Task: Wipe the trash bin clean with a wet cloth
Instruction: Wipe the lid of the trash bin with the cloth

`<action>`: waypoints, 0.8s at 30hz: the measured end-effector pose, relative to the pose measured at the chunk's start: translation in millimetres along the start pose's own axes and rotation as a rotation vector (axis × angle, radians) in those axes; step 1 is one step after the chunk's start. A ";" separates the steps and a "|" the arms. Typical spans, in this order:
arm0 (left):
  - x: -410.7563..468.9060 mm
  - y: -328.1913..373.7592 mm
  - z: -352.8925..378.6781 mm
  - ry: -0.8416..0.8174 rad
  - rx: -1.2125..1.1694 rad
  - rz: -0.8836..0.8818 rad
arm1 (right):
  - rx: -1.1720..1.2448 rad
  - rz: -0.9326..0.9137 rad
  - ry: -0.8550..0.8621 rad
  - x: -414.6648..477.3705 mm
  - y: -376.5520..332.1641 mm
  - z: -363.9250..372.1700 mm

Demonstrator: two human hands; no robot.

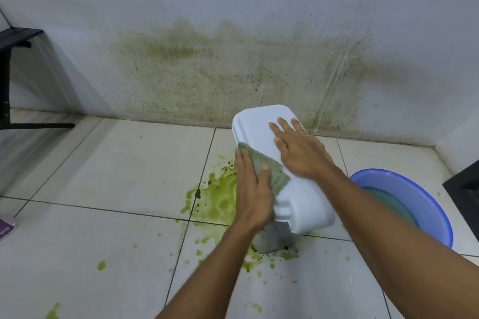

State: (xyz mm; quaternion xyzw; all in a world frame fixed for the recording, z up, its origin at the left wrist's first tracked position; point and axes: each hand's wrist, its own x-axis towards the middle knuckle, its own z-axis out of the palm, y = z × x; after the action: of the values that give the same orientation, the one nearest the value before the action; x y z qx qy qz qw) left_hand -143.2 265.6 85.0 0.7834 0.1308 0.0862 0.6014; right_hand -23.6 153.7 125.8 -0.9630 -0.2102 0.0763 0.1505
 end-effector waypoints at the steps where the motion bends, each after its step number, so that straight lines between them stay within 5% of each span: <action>1: 18.4 2.9 -5.7 -0.020 0.010 -0.030 | -0.004 0.028 -0.019 -0.3 1.3 -2.6; 5: 72.2 12.4 -21.2 -0.150 0.022 -0.059 | 0.074 -0.003 -0.156 -15.5 19.4 -15.8; 12: 95.3 11.0 -23.7 -0.165 0.017 -0.053 | -0.013 0.034 0.024 -10.5 3.7 1.3; 24: -10.7 -11.2 -23.0 0.090 -0.167 -0.003 | 0.017 0.053 0.032 37.4 -14.1 3.8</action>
State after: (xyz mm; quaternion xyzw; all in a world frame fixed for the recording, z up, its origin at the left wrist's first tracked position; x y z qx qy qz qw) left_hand -161.2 286.1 80.4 0.7257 0.1513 0.1308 0.6583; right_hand 3.9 182.8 123.6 -0.9680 -0.1815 0.0664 0.1602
